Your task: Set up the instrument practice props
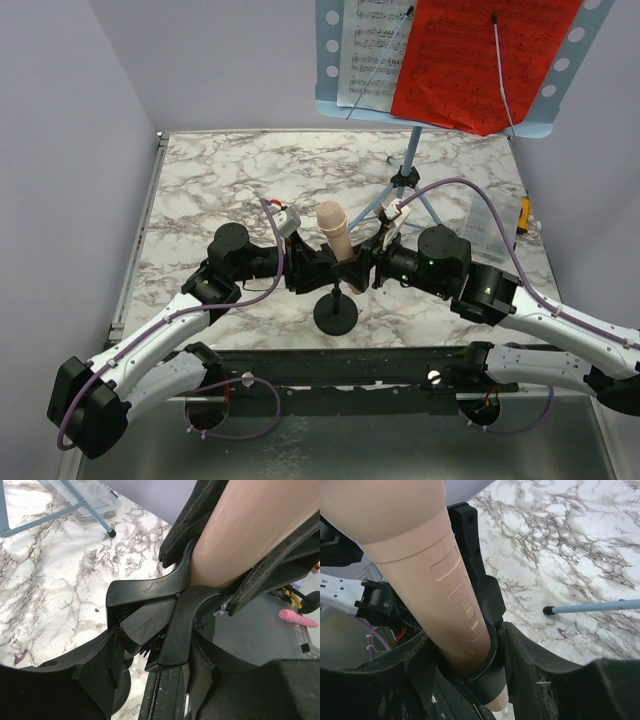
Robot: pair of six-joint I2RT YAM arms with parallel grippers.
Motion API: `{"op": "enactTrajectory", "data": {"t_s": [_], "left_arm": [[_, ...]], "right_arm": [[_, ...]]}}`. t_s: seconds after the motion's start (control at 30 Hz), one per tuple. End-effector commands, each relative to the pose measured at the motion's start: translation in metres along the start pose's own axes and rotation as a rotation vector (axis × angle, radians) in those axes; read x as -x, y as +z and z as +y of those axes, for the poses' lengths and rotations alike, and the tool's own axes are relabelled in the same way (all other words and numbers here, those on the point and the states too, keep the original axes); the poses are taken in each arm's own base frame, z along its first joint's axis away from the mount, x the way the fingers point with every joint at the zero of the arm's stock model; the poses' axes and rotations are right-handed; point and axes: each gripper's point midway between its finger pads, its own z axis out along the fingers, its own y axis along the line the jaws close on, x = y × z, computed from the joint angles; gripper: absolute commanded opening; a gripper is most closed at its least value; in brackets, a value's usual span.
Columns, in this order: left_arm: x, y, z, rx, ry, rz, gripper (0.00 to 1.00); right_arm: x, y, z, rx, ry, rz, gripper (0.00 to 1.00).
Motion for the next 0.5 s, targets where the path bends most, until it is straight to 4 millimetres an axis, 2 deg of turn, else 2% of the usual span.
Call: {"op": "enactTrajectory", "data": {"t_s": [0.0,0.47], "left_arm": [[-0.004,-0.002,-0.015,-0.067,0.006,0.013,0.52],[-0.007,-0.003,-0.015,-0.069,-0.009,0.018,0.52]], "right_arm": [[-0.059,0.001,-0.012,-0.039,0.015,0.179,0.4],[-0.074,0.004,-0.014,-0.035,0.017,0.205,0.4]]}}
